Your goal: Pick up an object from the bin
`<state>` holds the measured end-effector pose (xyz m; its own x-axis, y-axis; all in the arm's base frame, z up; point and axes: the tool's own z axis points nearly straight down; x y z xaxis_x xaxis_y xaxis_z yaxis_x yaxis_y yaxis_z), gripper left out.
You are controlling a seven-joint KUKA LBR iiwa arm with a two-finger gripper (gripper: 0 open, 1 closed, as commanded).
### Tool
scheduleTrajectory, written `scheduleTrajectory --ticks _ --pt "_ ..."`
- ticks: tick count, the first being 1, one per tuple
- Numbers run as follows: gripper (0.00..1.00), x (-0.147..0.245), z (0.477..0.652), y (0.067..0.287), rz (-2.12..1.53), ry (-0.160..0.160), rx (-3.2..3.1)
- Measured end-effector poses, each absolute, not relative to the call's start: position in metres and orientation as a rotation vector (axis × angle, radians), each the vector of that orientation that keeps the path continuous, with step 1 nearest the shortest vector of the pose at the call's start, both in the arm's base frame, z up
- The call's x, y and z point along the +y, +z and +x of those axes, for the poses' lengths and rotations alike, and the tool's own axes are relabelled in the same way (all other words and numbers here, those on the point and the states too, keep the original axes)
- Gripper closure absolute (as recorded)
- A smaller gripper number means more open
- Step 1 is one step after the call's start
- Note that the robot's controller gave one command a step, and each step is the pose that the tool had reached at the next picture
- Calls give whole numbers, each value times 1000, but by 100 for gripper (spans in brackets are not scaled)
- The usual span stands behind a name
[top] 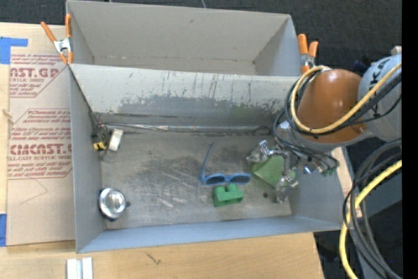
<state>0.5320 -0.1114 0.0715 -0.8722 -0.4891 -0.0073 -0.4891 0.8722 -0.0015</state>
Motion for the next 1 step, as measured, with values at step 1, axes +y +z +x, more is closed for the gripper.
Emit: scheduleTrajectory --ticks 1 --pt "100 -107 535 75 -793 5 3021"
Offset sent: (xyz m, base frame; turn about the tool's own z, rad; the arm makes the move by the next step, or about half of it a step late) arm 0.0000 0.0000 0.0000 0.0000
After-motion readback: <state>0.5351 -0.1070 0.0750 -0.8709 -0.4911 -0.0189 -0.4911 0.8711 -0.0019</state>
